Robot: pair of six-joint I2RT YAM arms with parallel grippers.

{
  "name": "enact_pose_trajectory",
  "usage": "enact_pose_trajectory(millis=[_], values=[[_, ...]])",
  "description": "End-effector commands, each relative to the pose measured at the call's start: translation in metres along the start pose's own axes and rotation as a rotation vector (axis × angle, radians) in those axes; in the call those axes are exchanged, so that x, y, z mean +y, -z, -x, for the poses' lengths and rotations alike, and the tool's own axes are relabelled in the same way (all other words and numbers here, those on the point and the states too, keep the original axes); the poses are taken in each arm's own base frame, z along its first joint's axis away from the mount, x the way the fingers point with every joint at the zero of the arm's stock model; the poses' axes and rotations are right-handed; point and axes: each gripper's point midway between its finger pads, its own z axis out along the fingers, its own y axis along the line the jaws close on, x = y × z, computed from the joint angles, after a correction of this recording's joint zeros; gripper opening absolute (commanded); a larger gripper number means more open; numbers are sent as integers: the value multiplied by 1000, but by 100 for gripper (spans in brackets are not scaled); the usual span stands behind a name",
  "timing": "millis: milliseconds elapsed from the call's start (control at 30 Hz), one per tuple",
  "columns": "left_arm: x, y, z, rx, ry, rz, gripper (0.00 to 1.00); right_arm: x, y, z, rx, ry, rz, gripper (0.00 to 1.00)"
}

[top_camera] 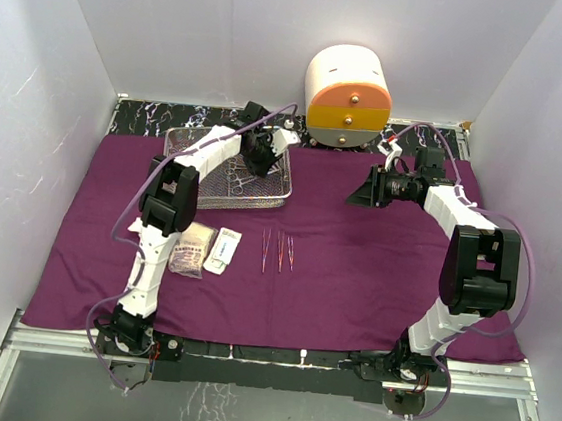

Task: Open and lay out the surgical kit
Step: Pick up the medical item from the container.

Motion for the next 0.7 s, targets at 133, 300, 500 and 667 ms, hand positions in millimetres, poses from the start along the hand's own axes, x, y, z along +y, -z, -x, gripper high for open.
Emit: enact_pose_trajectory(millis=[133, 300, 500, 667], values=[[11, 75, 40, -115, -76, 105, 0, 12, 3, 24, -45, 51, 29, 31], [10, 80, 39, -136, -61, 96, 0, 13, -3, 31, -53, 58, 28, 30], [4, 88, 40, -155, -51, 87, 0, 31, -32, 44, -41, 94, 67, 28], [1, 103, 55, -227, -23, 98, 0, 45, -60, 62, -67, 103, 100, 29]])
